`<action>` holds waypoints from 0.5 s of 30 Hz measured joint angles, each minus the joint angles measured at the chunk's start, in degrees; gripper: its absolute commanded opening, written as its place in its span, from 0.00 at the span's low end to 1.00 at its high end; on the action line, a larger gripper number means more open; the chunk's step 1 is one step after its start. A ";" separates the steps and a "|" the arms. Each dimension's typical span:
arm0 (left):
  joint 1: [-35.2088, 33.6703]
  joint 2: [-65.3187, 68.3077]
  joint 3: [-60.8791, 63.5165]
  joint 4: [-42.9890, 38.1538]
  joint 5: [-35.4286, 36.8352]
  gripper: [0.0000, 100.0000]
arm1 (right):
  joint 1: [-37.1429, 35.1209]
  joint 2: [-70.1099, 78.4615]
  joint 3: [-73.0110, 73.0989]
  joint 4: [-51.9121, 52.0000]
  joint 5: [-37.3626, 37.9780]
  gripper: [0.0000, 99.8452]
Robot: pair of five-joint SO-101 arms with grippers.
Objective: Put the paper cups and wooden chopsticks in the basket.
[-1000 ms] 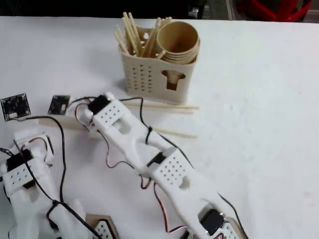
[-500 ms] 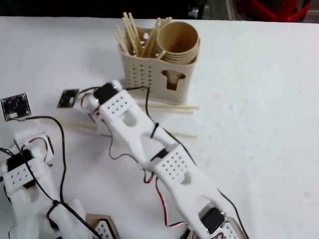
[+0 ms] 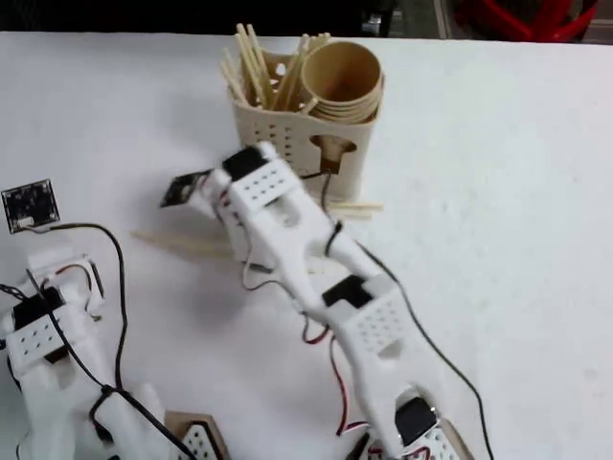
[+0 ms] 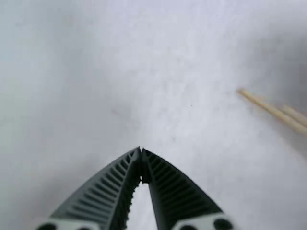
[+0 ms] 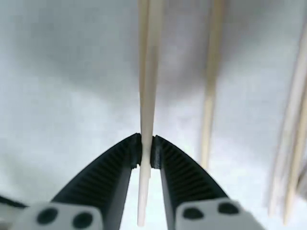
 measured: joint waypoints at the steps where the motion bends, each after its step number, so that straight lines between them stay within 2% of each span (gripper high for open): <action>1: 0.00 0.00 0.00 0.00 0.00 0.02 | 1.14 -1.58 2.11 -0.09 0.79 0.02; 11: 0.00 0.00 0.00 0.00 0.00 0.02 | 11.34 -13.54 22.07 -7.91 9.41 0.02; 15: 0.00 0.00 0.00 0.00 0.00 0.02 | 13.54 -15.65 26.64 -12.66 10.46 0.02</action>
